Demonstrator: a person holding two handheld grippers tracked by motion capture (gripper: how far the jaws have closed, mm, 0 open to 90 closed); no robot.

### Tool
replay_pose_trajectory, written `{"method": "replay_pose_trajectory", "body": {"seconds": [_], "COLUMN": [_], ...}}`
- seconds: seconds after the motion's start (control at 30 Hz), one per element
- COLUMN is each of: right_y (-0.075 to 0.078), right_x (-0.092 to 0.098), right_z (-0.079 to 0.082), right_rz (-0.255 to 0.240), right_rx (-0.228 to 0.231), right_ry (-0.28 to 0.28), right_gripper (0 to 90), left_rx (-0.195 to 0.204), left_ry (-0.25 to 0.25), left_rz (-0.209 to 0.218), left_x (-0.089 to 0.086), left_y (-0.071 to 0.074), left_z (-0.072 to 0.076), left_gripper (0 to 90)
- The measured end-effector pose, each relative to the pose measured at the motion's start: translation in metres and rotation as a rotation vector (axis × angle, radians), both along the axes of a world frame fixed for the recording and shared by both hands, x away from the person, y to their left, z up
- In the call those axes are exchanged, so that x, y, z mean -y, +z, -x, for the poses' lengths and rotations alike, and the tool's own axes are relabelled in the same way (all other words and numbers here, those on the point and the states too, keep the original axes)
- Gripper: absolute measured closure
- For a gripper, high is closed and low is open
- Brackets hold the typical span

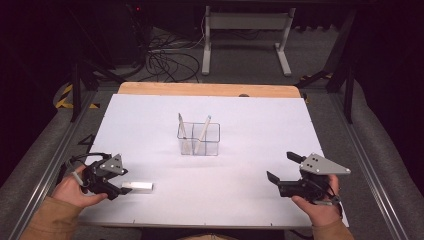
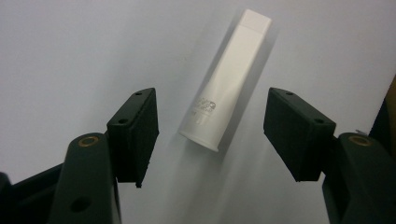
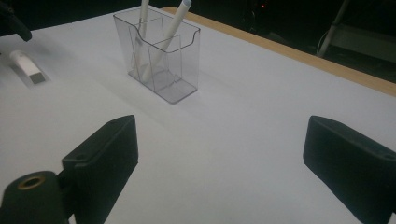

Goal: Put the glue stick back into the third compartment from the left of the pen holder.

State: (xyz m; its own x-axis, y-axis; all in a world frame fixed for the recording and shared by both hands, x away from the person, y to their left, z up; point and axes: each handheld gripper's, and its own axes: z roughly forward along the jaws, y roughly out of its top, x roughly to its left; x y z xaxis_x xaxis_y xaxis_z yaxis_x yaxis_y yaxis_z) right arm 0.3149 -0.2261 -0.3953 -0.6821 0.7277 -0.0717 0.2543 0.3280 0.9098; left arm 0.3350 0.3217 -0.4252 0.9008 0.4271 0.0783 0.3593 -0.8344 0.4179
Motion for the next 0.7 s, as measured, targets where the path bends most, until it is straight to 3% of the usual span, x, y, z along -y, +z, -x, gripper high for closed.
{"method": "replay_pose_trajectory", "body": {"seconds": [0.4, 0.7], "right_y": [0.000, -0.001], "right_x": [-0.001, -0.001], "right_z": [0.000, 0.000], "right_rz": [-0.001, 0.001], "right_rx": [0.000, -0.001], "right_ry": [0.004, 0.009], "right_gripper": [10.9, 11.3], "left_rx": [-0.032, -0.036], "left_ry": [-0.021, -0.014], "left_rz": [-0.068, -0.061], "left_x": [0.006, 0.002], "left_y": [-0.012, -0.018], "left_z": [-0.003, -0.008], "left_gripper": [38.0, 46.6]}}
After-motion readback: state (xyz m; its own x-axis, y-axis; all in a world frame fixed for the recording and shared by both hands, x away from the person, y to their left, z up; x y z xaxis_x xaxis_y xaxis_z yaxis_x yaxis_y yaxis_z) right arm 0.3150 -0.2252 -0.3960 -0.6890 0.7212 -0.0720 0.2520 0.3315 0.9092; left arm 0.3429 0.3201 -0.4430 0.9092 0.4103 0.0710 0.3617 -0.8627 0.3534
